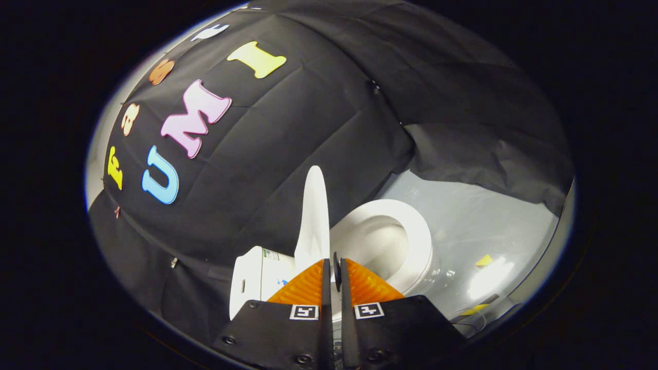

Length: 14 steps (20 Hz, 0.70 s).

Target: Open the toilet lid.

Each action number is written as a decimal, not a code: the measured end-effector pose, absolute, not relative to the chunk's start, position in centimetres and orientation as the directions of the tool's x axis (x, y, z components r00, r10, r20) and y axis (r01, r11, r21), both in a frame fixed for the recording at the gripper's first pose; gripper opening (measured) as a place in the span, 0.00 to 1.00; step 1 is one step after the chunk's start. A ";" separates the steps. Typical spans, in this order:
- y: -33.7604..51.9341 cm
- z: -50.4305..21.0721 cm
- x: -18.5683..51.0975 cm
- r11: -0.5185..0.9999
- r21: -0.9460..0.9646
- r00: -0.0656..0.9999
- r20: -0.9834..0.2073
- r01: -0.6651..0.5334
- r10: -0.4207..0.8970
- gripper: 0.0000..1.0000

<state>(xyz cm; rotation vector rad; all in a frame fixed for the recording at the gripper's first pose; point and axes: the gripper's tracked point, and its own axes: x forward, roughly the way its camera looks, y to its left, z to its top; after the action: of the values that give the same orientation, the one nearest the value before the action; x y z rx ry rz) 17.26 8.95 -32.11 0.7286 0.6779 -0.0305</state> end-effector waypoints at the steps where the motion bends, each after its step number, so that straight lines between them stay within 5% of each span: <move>1: 9.6 -31.4 17.4 0.772 0.586 0.792 -0.580 0.245 0.189 0.11; 14: 16.9 -25.5 16.7 0.912 0.370 0.821 -0.566 0.177 0.070 0.11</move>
<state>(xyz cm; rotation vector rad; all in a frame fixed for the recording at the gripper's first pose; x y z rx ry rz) 16.69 16.91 -25.50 0.4255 0.6092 -0.0587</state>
